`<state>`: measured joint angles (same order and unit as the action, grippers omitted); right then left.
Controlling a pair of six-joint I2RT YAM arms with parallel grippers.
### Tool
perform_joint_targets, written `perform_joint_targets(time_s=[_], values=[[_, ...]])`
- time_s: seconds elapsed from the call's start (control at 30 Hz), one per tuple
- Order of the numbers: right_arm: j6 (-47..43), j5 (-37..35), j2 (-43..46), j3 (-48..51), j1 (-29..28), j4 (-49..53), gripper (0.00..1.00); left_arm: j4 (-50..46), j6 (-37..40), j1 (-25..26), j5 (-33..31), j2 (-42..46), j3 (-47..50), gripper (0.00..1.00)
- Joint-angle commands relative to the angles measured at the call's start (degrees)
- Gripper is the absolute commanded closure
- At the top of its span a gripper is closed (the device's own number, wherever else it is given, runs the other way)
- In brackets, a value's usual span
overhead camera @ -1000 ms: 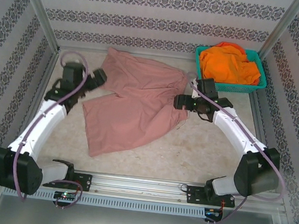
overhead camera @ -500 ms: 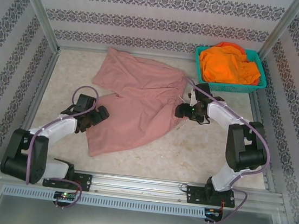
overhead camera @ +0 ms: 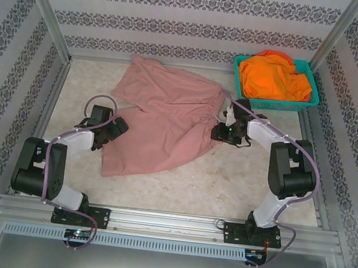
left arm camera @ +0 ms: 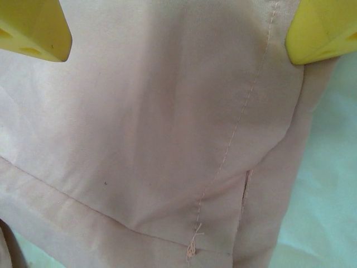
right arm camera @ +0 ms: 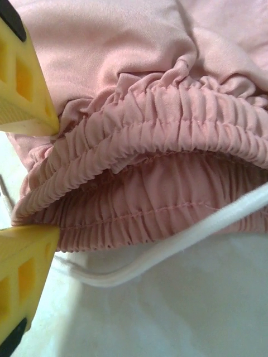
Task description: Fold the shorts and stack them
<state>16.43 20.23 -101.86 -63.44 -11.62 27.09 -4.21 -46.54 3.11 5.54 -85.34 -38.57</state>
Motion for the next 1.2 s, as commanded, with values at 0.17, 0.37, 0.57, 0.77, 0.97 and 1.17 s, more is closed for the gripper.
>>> perform_joint_targets(time_s=[0.17,0.37,0.57,0.77,0.97,1.17], values=[[0.62,3.24,-1.63,-0.3,0.17,-0.42,0.78,-0.45,1.13,-2.3,0.67,-5.05,-1.8,0.0],[1.85,4.91,3.4,-1.7,1.0,6.66,0.99,-1.55,1.52,-4.29,1.11,-6.18,-3.76,0.0],[1.39,5.31,9.63,-1.61,1.08,17.4,0.96,-3.04,1.44,-6.34,0.97,-8.38,-5.52,0.0],[0.23,3.42,4.84,2.95,0.82,20.29,0.82,-2.82,1.04,-7.54,2.57,-8.47,-5.6,0.0],[-0.26,9.78,6.13,2.19,0.02,20.89,0.46,-11.04,3.15,-7.53,2.97,3.03,-7.49,0.0],[4.73,11.06,14.63,-5.12,0.23,16.89,0.22,-19.21,0.75,-6.46,5.86,18.67,-4.75,0.0]])
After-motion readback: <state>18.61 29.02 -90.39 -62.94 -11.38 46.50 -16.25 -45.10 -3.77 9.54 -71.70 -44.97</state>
